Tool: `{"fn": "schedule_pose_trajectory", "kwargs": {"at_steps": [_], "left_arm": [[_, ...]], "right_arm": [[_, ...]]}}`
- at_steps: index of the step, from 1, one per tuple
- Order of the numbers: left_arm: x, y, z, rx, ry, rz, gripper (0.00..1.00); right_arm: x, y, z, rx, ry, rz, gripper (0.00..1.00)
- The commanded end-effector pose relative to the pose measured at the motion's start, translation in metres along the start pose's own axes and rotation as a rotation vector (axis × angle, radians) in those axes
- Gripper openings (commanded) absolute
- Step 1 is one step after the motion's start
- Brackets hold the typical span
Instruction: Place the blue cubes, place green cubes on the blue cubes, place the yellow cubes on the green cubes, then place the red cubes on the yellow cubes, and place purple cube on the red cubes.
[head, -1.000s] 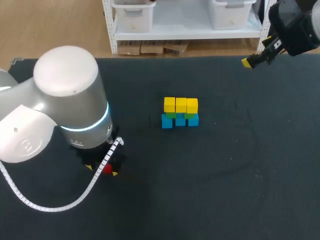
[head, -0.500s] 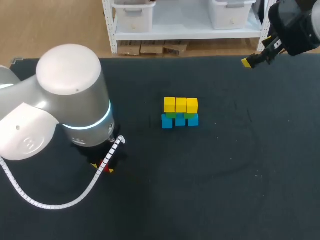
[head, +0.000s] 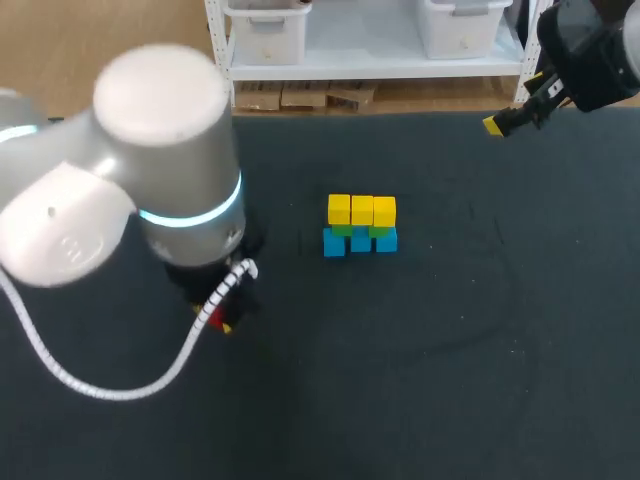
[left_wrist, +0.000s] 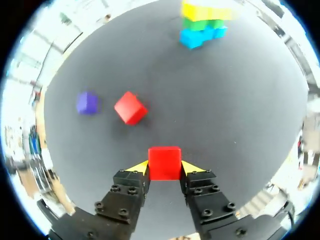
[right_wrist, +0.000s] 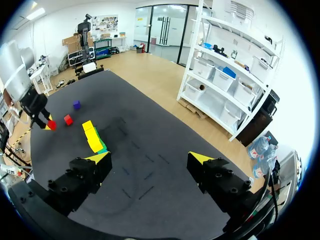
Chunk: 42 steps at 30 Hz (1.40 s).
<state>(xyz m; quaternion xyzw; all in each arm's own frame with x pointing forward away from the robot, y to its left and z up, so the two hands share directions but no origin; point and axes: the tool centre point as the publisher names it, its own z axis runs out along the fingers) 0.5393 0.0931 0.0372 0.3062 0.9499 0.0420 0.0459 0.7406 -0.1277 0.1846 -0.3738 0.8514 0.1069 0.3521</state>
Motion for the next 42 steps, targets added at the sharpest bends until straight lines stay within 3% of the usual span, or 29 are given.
{"fn": "schedule_pose_trajectory", "kwargs": {"at_steps": [1, 7, 16, 23, 32, 35, 42], "left_arm": [[-0.005, 0.013, -0.041, -0.008, -0.006, 0.252, 0.0], [-0.031, 0.019, -0.074, -0.019, -0.003, 0.432, 0.0], [-0.086, 0.011, -0.092, -0.014, -0.007, 0.575, 0.0], [-0.132, 0.004, -0.094, 0.002, 0.009, 0.671, 0.0], [-0.173, -0.003, -0.099, -0.009, 0.061, 0.789, 0.0], [-0.185, -0.008, -0.097, 0.01, 0.058, 0.817, 0.06], [-0.201, -0.018, -0.083, 0.043, 0.011, 0.833, 0.01]], "right_arm": [[0.0, 0.001, 0.0, 0.002, 0.0, 0.0, 1.0], [0.0, 0.001, 0.0, 0.002, 0.0, 0.0, 1.0], [0.0, 0.001, 0.0, 0.002, 0.0, 0.0, 1.0], [0.0, 0.001, 0.0, 0.002, 0.0, 0.0, 1.0], [0.0, 0.001, 0.0, 0.002, 0.0, 0.0, 1.0], [0.0, 0.001, 0.0, 0.002, 0.0, 0.0, 1.0], [0.0, 0.001, 0.0, 0.002, 0.0, 0.0, 1.0]]}}
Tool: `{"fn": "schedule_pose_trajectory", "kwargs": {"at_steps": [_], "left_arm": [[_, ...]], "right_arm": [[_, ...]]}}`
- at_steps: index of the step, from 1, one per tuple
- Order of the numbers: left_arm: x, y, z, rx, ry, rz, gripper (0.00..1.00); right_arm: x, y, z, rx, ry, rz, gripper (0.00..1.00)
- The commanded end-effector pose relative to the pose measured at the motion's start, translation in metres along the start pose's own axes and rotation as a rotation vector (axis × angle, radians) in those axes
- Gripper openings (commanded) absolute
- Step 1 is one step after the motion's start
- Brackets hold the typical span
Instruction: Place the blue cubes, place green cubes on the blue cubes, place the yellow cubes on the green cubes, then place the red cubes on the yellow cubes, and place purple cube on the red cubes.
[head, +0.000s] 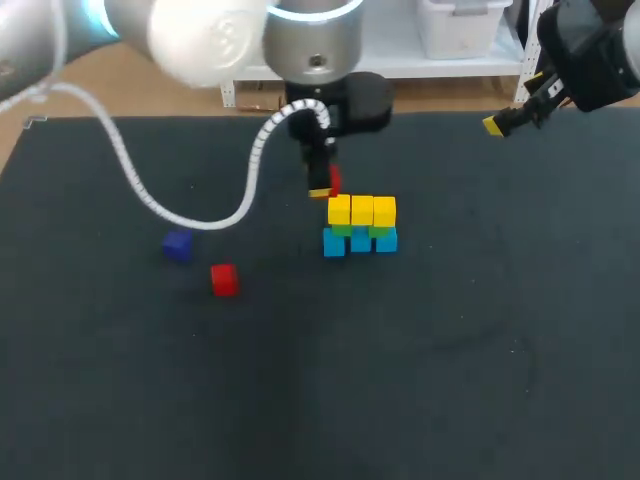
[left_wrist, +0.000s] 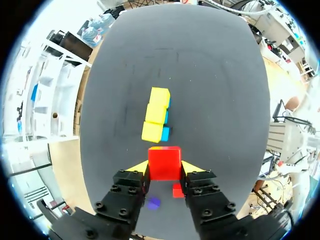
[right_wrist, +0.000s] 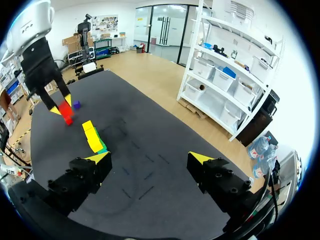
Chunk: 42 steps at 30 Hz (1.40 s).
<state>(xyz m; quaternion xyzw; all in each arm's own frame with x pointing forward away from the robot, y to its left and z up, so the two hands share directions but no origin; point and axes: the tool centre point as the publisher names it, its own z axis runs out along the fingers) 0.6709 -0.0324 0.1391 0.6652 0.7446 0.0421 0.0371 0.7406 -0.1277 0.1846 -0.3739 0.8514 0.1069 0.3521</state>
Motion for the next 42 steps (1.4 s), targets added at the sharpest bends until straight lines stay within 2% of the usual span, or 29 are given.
{"fn": "schedule_pose_trajectory", "kwargs": {"at_steps": [1, 3, 5, 9, 13, 16, 20, 26, 42], "left_arm": [[-0.013, 0.009, 0.012, 0.037, 0.017, 0.0, 0.01], [-0.014, 0.01, 0.016, 0.059, -0.027, -0.003, 0.03], [-0.015, 0.01, 0.021, 0.065, -0.03, 0.004, 0.09], [-0.015, 0.015, 0.027, 0.069, -0.052, 0.013, 0.05], [-0.013, 0.021, 0.034, 0.081, -0.08, 0.036, 0.09], [-0.014, 0.023, 0.037, 0.073, -0.095, 0.063, 0.08], [-0.016, 0.025, 0.04, 0.065, -0.092, 0.089, 0.02], [-0.019, 0.026, 0.043, 0.064, -0.091, 0.116, 0.13], [-0.023, 0.032, 0.051, 0.049, -0.093, 0.106, 0.16]], "right_arm": [[0.0, 0.001, 0.0, 0.002, 0.0, 0.0, 1.0], [0.0, 0.001, 0.0, 0.002, 0.0, 0.0, 1.0], [0.0, 0.001, 0.0, 0.002, 0.0, 0.0, 1.0], [0.0, 0.001, 0.0, 0.002, 0.0, 0.0, 1.0], [0.0, 0.001, 0.0, 0.002, 0.0, 0.0, 1.0], [0.0, 0.001, 0.0, 0.002, 0.0, 0.0, 1.0], [0.0, 0.001, 0.0, 0.002, 0.0, 0.0, 1.0], [0.0, 0.001, 0.0, 0.002, 0.0, 0.0, 1.0], [0.0, 0.001, 0.0, 0.002, 0.0, 0.0, 1.0]]}}
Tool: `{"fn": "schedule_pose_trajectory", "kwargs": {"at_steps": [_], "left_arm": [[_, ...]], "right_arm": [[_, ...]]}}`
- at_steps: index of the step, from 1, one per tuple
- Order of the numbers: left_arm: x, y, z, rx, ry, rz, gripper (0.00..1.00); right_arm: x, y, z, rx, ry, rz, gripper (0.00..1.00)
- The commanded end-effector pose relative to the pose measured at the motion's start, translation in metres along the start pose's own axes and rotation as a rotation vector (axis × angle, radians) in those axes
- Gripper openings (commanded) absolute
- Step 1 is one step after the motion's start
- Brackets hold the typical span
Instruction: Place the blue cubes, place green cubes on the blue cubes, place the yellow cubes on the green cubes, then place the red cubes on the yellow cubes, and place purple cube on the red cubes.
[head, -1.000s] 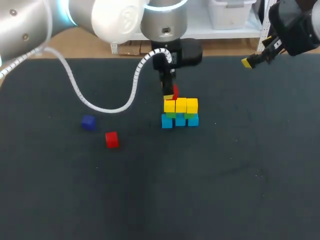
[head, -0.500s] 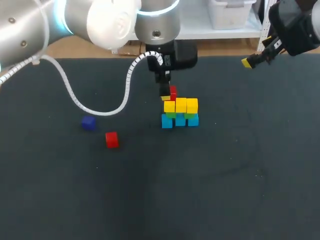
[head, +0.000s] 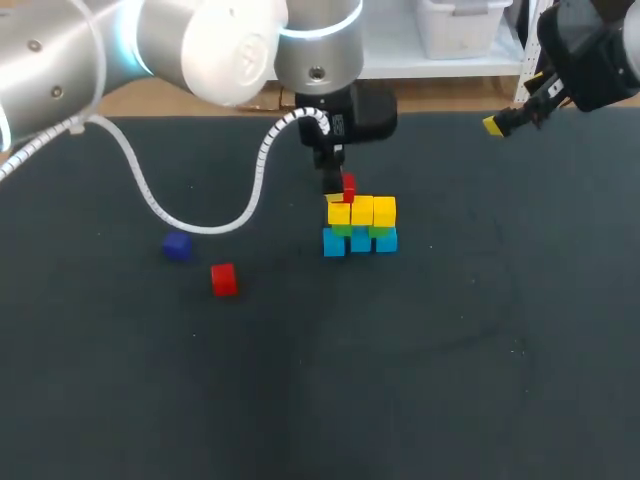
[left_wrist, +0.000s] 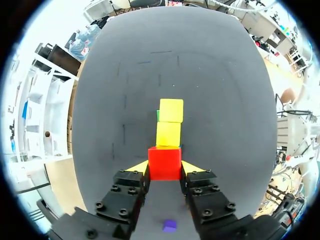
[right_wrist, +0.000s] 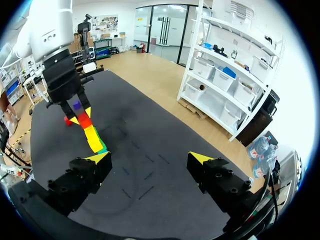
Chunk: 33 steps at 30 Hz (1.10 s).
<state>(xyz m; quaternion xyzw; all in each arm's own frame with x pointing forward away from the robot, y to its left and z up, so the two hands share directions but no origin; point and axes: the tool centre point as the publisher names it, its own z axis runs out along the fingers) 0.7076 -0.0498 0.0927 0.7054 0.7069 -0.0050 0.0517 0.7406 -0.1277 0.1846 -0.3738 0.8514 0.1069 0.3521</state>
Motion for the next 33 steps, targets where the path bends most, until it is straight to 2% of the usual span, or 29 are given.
{"fn": "schedule_pose_trajectory", "kwargs": {"at_steps": [1, 5, 23, 26, 30, 33], "left_arm": [[-0.001, 0.004, 0.001, -0.003, -0.002, 0.0, 0.17], [-0.002, 0.006, 0.003, -0.003, -0.005, -0.002, 0.23], [-0.003, 0.01, 0.01, 0.002, -0.015, 0.003, 0.27], [-0.003, 0.011, 0.011, 0.005, -0.016, 0.006, 0.39], [-0.004, 0.011, 0.012, 0.005, -0.018, 0.01, 0.33], [-0.006, 0.011, 0.012, 0.005, -0.019, 0.015, 0.32]], "right_arm": [[0.0, 0.001, 0.0, 0.002, 0.0, 0.0, 1.0], [0.0, 0.001, 0.0, 0.002, 0.0, 0.0, 1.0], [0.0, 0.001, 0.0, 0.002, 0.0, 0.0, 1.0], [0.0, 0.001, 0.0, 0.002, 0.0, 0.0, 1.0], [0.0, 0.001, 0.0, 0.002, 0.0, 0.0, 1.0], [0.0, 0.001, 0.0, 0.002, 0.0, 0.0, 1.0]]}}
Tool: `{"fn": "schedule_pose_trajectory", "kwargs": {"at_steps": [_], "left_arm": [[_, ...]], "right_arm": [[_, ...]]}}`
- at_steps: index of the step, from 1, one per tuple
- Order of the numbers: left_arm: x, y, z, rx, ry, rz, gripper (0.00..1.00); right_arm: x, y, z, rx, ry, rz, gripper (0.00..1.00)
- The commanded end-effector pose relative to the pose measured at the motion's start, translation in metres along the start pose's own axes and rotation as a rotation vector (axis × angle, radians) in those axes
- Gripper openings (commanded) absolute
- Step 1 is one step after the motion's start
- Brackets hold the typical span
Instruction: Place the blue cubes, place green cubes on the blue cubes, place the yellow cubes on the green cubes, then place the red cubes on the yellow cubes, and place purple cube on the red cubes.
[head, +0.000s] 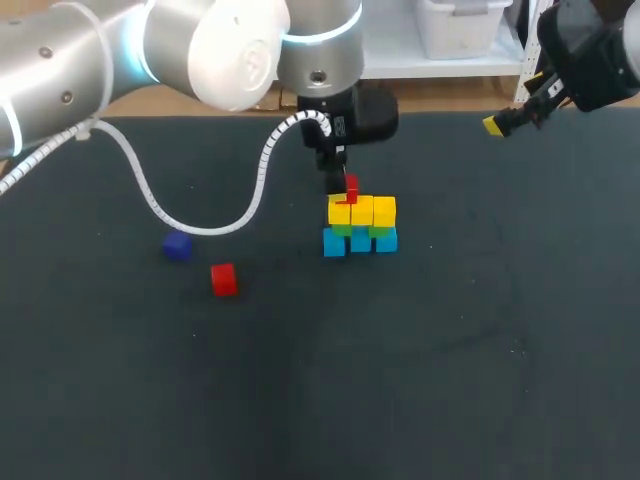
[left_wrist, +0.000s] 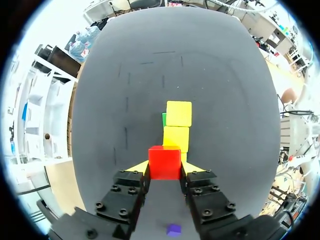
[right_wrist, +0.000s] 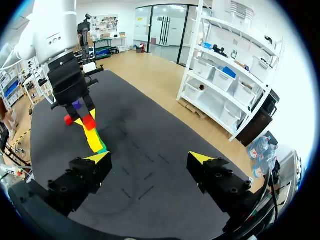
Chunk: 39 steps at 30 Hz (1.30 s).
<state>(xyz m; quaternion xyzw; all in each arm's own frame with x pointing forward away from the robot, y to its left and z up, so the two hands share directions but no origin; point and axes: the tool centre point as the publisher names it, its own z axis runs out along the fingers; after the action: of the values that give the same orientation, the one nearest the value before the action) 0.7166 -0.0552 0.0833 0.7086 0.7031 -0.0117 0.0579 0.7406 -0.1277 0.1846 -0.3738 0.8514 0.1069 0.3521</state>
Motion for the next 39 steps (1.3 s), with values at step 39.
{"fn": "schedule_pose_trajectory", "kwargs": {"at_steps": [39], "left_arm": [[-0.003, -0.014, -0.01, -0.026, -0.01, 0.023, 0.0]], "right_arm": [[0.0, 0.001, 0.0, 0.002, 0.0, 0.0, 1.0]]}}
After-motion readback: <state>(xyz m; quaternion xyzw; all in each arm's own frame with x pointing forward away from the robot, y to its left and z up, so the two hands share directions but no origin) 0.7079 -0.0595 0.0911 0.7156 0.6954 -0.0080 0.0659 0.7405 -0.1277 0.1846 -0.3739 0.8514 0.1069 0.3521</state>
